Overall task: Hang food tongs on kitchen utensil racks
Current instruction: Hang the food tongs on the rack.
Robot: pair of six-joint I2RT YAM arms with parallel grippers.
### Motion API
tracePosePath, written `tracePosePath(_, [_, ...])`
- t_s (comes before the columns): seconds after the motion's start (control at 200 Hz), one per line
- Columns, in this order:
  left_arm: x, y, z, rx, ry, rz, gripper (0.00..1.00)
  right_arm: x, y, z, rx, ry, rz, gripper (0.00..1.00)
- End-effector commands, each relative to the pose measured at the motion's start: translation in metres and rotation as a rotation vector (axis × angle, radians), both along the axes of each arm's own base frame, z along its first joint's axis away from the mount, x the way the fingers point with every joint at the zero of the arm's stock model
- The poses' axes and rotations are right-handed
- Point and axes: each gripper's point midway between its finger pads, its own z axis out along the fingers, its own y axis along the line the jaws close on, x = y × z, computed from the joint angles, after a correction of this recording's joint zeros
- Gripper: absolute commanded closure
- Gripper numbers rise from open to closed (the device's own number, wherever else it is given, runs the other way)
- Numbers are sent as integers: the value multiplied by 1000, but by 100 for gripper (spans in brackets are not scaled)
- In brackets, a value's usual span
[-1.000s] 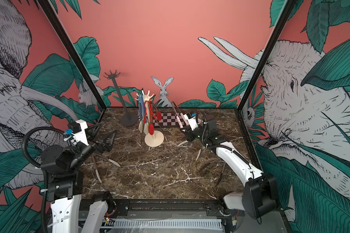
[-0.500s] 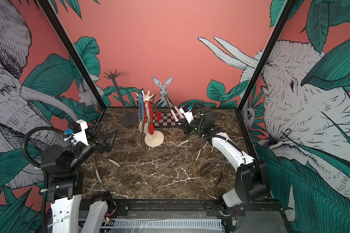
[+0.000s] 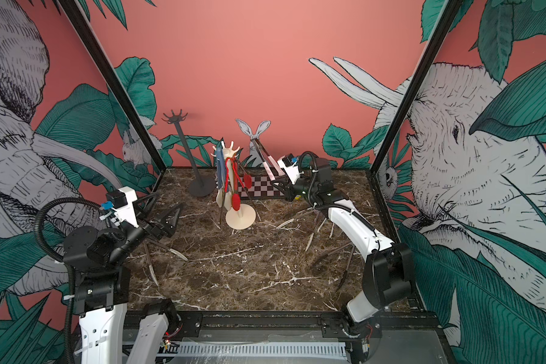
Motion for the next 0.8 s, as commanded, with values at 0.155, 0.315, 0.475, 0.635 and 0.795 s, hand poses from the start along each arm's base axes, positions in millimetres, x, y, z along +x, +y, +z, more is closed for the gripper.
tracePosePath(0.155, [1,0,2,2,-19,-8,1,-12,13,49,116,-114,121,100])
tracePosePath(0.315, [2,0,2,2,-18,-7,1,-20,25,50,114,-105,188,100])
tracePosePath(0.475, [1,0,1,1,-18,-6,1,-23,36,43,110,-80,234,100])
tracePosePath(0.635, [0,0,1,-2,-16,-7,1,-26,45,36,105,-52,273,100])
tracePosePath(0.795, [0,0,0,-3,-16,-6,1,-28,49,33,107,-39,292,100])
